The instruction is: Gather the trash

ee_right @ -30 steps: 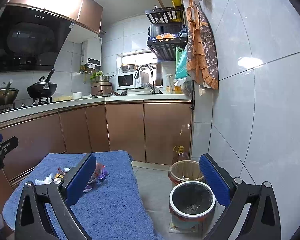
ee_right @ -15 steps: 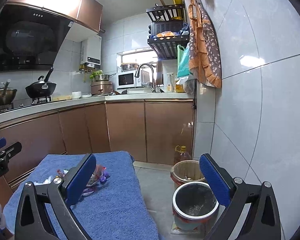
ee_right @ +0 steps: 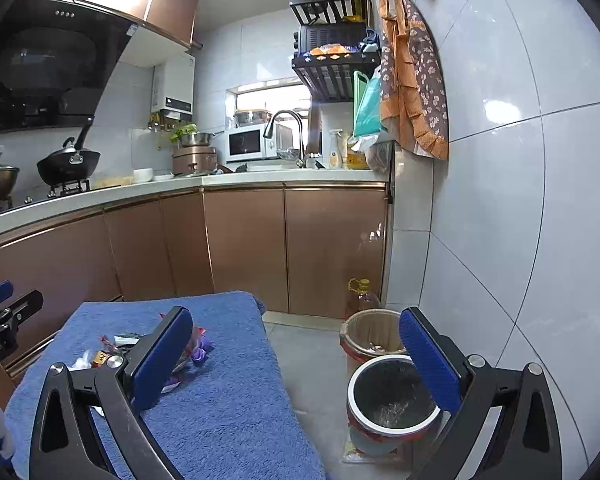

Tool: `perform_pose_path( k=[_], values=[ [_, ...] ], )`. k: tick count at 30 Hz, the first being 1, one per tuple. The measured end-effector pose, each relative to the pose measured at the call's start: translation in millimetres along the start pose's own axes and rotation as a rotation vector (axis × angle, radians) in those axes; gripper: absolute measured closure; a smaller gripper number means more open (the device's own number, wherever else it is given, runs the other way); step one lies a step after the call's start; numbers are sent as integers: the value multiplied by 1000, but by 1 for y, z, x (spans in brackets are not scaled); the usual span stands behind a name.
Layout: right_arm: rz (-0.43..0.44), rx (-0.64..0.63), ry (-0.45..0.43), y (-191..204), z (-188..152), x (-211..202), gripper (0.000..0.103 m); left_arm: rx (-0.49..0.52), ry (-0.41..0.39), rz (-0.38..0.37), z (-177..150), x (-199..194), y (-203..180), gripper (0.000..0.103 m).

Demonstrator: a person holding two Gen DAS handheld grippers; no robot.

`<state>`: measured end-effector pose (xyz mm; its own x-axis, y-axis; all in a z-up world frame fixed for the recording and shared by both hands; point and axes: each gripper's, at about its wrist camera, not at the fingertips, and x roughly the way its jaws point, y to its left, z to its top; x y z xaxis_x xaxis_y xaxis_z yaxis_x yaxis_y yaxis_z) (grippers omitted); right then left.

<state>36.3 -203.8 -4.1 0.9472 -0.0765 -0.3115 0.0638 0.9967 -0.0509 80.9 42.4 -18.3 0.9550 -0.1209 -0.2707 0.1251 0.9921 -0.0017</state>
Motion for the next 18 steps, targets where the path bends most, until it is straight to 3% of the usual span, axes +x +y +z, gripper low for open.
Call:
perform_pose_path(
  k=[9, 18],
  values=[
    [27, -40, 97, 19, -5, 46, 0, -15, 85, -7, -12, 43, 25, 28],
    [183, -81, 250, 61, -21, 106, 0, -83, 206, 82, -33, 91, 105, 28]
  ],
)
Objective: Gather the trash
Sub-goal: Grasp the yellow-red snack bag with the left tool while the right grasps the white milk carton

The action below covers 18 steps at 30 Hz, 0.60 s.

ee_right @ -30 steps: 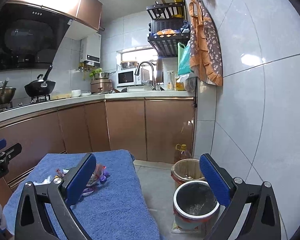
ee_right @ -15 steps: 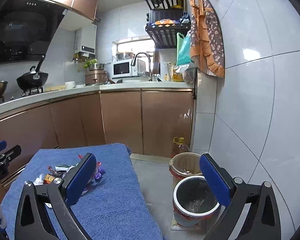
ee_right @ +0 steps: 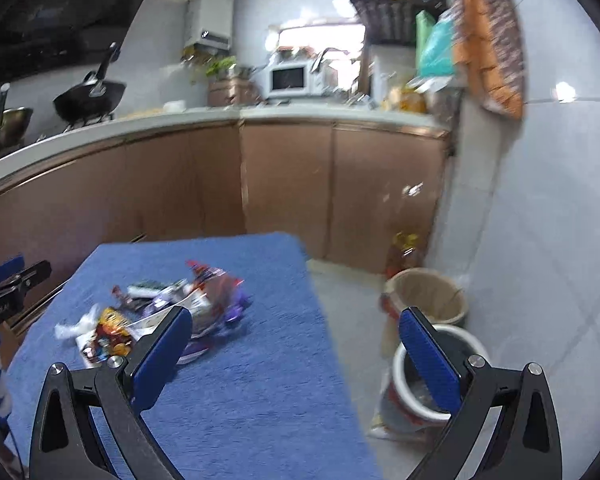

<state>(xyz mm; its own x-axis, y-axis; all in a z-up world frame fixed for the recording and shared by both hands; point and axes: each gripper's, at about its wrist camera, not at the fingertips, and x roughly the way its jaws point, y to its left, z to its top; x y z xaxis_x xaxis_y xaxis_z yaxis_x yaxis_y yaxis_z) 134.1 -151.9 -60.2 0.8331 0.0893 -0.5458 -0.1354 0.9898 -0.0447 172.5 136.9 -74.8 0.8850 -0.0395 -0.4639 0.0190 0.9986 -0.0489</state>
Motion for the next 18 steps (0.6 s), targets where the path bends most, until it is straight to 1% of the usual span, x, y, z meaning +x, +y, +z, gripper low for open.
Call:
perform_pose_path(
  k=[1, 3, 5, 6, 8, 9, 11, 14, 15, 18],
  values=[
    [22, -2, 19, 4, 1, 9, 0, -2, 15, 7, -1, 6, 8, 28],
    [95, -6, 68, 15, 2, 30, 1, 1, 44, 14, -4, 17, 19, 28],
    [176, -3, 116, 24, 2, 48, 14, 5, 74, -2, -7, 30, 27, 29],
    [218, -2, 147, 31, 1, 59, 17, 5, 91, -18, -8, 35, 28, 29],
    [303, 12, 207, 42, 1, 79, 28, 4, 138, -73, -13, 51, 32, 29],
    [342, 20, 240, 48, -1, 89, 30, 14, 156, -92, -18, 56, 33, 29],
    [416, 39, 311, 60, -4, 108, 32, 32, 192, -145, -22, 68, 30, 29],
    [482, 73, 398, 76, -6, 137, 32, 67, 232, -189, -27, 80, 21, 29],
    [493, 84, 430, 80, -8, 147, 32, 75, 242, -201, -28, 84, 18, 29],
    [512, 122, 485, 84, -12, 165, 32, 97, 276, -237, -32, 96, 13, 29]
  ],
)
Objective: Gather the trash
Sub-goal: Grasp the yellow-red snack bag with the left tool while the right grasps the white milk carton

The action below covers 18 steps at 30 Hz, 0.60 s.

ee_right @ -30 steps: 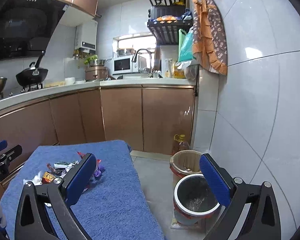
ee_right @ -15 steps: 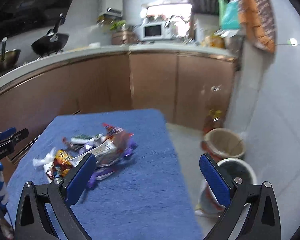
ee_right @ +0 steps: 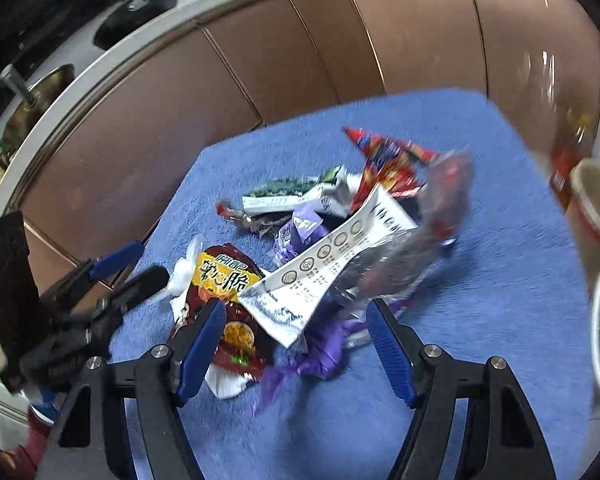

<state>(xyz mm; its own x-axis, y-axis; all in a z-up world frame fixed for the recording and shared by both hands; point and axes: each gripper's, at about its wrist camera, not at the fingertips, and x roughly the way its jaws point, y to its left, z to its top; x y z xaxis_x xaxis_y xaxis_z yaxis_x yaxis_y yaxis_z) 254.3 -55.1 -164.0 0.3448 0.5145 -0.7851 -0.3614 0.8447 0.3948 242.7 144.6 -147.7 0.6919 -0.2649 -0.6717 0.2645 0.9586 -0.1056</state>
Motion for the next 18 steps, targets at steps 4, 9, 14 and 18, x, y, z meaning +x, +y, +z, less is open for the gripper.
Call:
perform_pose_path(
  k=[4, 9, 14, 18],
  values=[
    [28, 83, 31, -15, 8, 10, 32, 31, 34, -10, 4, 21, -4, 30],
    [18, 125, 34, -28, 18, 11, 32, 37, 87, -67, 9, 44, -9, 53],
    [-7, 124, 56, -32, 24, 28, 33, 74, 100, -91, 6, 50, -23, 63],
    [7, 103, 63, -30, 24, 32, 45, 99, 113, -88, 6, 48, -28, 68]
  ],
)
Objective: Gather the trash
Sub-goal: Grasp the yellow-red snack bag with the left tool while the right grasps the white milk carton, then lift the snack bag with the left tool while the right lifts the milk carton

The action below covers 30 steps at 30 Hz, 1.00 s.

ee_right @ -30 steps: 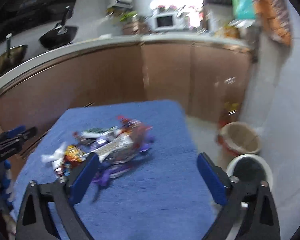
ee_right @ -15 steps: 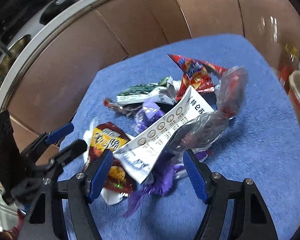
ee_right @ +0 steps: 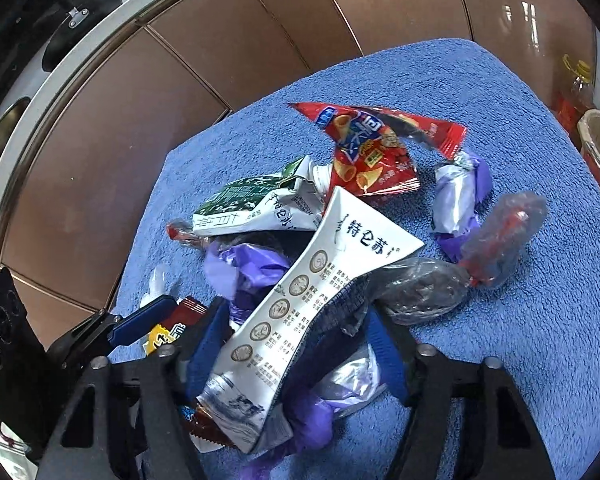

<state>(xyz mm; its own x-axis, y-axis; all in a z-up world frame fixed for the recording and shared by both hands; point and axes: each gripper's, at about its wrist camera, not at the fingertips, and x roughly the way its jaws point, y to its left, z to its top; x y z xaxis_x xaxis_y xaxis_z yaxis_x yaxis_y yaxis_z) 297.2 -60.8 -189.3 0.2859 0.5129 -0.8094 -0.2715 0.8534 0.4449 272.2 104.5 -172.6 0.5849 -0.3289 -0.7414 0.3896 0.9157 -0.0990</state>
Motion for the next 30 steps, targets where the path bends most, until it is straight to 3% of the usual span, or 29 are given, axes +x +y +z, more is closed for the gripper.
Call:
perform_pose_path(
  k=[5, 18, 26, 30],
  values=[
    [10, -42, 46, -6, -16, -8, 67, -3, 31, -26, -9, -7, -7, 77],
    [22, -208, 107, 7, -68, -41, 68, -72, 64, -65, -53, -30, -36, 98],
    [55, -222, 59, 8, -94, -74, 68, -155, 57, -55, -72, -53, -46, 96],
    [55, -248, 47, 12, -98, -80, 68, -235, 67, -113, -74, -50, -43, 96]
  ],
)
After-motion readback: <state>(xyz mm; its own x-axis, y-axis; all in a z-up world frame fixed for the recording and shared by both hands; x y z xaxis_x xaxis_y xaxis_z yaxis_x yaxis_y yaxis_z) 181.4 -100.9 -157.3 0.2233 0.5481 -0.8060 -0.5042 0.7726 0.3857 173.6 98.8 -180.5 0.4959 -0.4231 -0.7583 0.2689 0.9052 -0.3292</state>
